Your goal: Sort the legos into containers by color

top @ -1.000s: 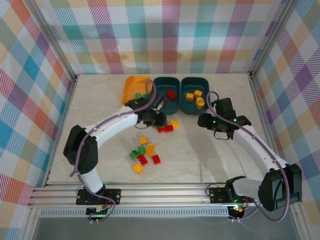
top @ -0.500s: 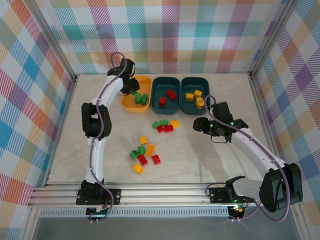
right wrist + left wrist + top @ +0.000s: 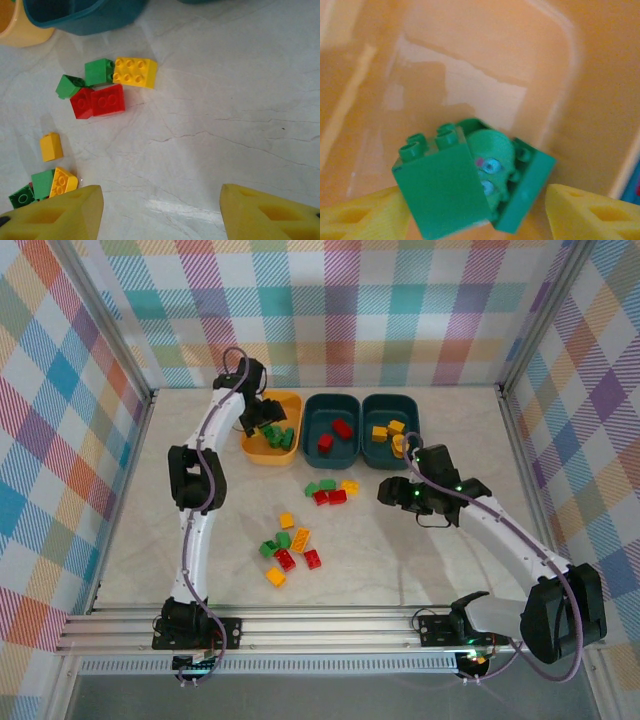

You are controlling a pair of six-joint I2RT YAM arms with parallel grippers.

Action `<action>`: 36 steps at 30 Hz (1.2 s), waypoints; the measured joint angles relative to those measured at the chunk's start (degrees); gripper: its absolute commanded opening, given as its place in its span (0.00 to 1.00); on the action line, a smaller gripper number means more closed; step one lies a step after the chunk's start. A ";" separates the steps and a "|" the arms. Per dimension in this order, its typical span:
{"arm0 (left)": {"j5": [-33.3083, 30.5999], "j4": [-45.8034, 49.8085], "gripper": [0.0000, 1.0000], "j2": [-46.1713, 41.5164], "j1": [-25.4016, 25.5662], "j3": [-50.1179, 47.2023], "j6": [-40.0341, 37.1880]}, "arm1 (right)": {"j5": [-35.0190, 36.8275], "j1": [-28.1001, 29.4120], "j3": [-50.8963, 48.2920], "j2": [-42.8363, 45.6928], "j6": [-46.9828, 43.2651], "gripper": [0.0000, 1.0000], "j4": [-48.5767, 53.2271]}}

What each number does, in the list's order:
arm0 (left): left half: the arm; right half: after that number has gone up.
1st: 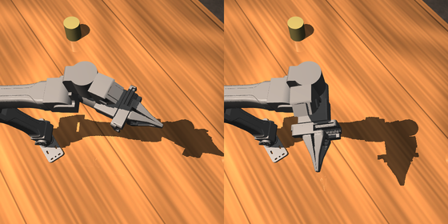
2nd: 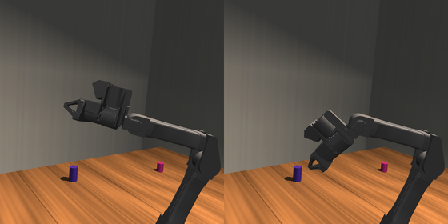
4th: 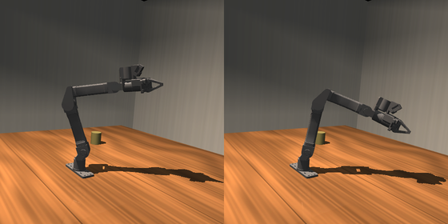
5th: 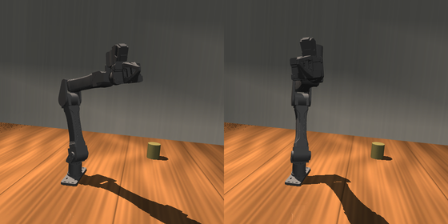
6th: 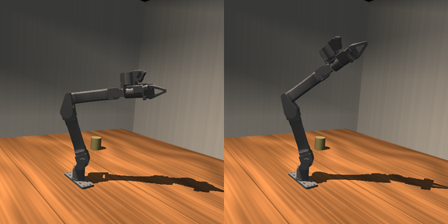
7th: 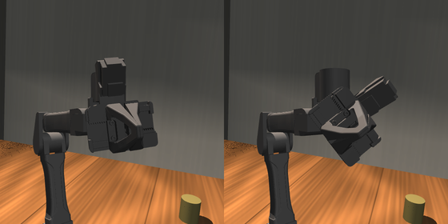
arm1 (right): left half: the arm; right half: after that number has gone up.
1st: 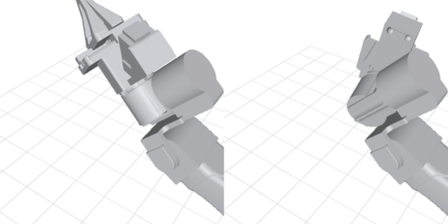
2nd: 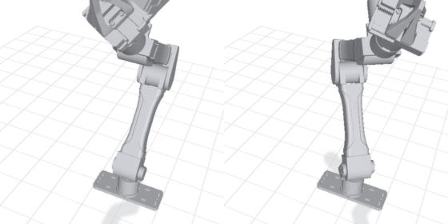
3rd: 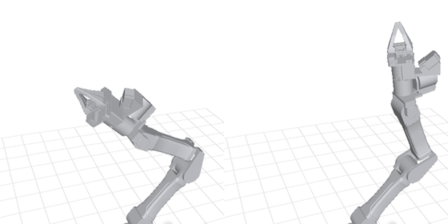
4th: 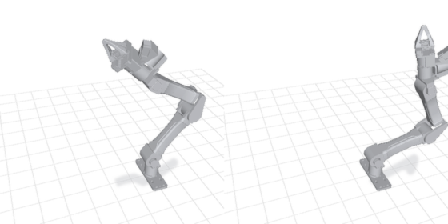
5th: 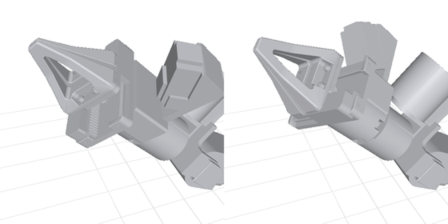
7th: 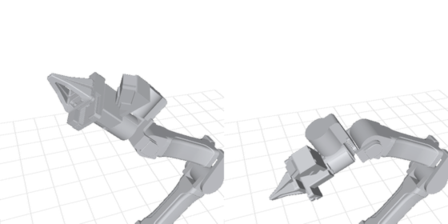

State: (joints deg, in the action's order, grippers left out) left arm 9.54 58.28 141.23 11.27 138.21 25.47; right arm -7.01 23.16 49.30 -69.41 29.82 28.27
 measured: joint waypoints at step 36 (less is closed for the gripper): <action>-5.16 -28.96 0.94 -80.35 4.28 -100.74 15.58 | 13.35 40.39 18.67 -37.64 -1.36 0.57 5.38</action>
State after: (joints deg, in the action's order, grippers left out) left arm 4.38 29.32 60.88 15.55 37.47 41.06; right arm 6.35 63.55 67.96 -107.04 28.47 33.65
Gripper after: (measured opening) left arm 0.941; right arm 0.602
